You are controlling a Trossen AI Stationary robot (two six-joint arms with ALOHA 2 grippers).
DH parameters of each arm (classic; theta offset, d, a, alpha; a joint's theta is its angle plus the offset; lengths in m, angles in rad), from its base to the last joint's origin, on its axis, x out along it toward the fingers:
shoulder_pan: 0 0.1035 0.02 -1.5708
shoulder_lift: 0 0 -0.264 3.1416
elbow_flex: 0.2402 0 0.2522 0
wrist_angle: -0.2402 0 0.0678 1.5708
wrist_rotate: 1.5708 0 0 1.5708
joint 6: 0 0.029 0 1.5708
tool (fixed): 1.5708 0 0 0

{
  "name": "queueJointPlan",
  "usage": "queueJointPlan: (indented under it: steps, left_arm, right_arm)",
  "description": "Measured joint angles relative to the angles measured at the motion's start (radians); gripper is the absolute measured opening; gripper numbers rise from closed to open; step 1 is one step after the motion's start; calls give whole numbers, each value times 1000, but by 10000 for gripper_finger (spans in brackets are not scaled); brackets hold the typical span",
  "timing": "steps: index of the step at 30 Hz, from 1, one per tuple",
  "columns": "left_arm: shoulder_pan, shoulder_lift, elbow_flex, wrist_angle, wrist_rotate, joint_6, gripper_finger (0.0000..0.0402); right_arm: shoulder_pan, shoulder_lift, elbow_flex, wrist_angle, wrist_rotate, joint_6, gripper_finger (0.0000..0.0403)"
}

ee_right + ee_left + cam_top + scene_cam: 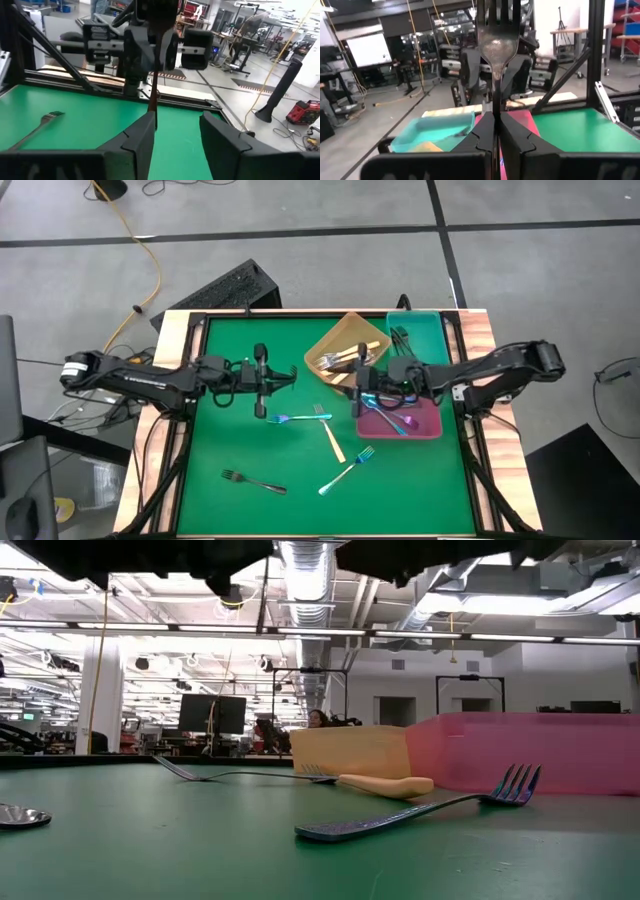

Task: Sort silverware by color (type)
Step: Put the black fork into the blue bin

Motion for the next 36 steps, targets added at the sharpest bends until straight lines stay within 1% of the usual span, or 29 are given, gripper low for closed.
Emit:
queueJointPlan:
  steps: [3, 8, 10, 14, 19, 22, 27, 33, 36]
  left_arm:
    - [0, 47, 0, 43, 1, 1, 0]
    - [0, 116, 0, 111, 2, 2, 0]
    - [0, 139, 0, 132, 9, 4, 0]
    - [0, 179, 0, 160, 13, 8, 0]
    - [0, 219, 0, 190, 17, 19, 0]
    - [0, 244, 0, 232, 17, 22, 0]
    - [0, 261, 0, 257, 16, 41, 0]
    - [0, 261, 0, 260, 15, 42, 0]
    - [0, 261, 0, 260, 14, 42, 0]
  right_arm:
    - [-1, 44, 23, 35, 2, 0, 197]
    - [-1, 111, 72, 39, 2, 25, 258]
    - [0, 130, 89, 35, 3, 27, 276]
    - [0, 166, 131, 39, 3, 24, 293]
    - [-1, 202, 177, 34, 1, 2, 295]
    - [-1, 225, 202, 37, -19, 0, 295]
    - [0, 230, 211, 2, -21, 0, 292]
    - [0, 223, 211, -2, -20, -1, 272]
    - [0, 222, 211, -4, -4, -1, 242]
